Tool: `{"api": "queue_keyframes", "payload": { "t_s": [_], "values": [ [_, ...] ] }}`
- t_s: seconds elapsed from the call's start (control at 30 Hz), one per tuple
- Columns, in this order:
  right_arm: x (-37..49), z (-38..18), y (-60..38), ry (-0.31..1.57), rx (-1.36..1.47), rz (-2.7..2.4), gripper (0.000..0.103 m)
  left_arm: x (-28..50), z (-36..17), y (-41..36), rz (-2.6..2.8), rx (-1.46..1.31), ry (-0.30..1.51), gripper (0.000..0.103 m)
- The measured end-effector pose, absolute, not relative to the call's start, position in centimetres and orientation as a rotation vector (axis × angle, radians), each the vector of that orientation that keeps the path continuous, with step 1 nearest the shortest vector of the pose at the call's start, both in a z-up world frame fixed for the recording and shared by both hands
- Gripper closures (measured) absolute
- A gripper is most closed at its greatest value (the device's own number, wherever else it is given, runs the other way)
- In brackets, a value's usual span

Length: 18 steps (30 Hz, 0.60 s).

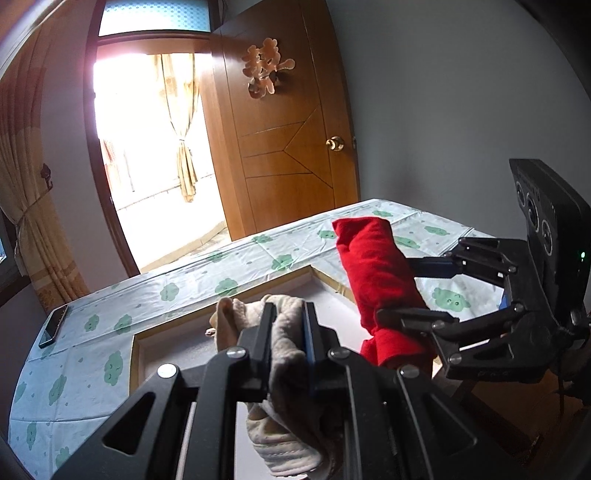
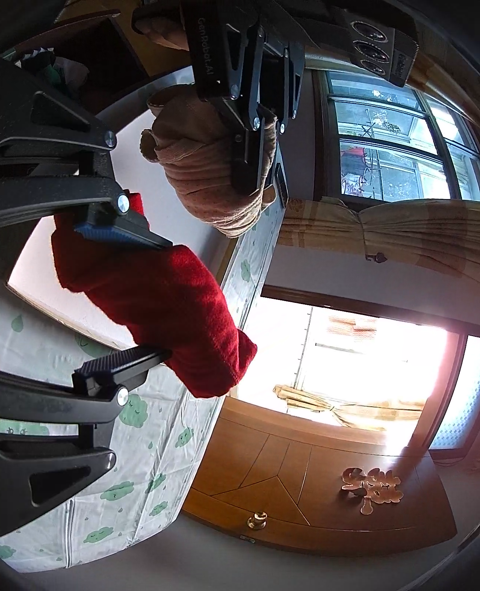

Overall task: Take underwear out of drawer
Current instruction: 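Lower the beige underwear and red garment over the tray with both tools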

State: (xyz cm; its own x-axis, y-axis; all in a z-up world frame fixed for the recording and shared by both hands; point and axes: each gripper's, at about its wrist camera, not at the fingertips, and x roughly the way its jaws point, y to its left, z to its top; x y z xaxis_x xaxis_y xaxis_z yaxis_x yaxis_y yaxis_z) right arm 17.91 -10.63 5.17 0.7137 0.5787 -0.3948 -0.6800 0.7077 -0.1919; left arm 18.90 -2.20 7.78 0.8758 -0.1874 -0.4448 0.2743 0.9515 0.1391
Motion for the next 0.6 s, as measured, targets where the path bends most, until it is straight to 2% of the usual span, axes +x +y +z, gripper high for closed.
{"api": "queue_keyframes", "payload": {
  "t_s": [0.6],
  "values": [
    [23.8, 5.7, -6.7, 0.452, -0.486, 0.688, 0.051, 27.0, 7.2, -1.8, -0.191, 0.193, 0.568, 0.092]
  ]
}}
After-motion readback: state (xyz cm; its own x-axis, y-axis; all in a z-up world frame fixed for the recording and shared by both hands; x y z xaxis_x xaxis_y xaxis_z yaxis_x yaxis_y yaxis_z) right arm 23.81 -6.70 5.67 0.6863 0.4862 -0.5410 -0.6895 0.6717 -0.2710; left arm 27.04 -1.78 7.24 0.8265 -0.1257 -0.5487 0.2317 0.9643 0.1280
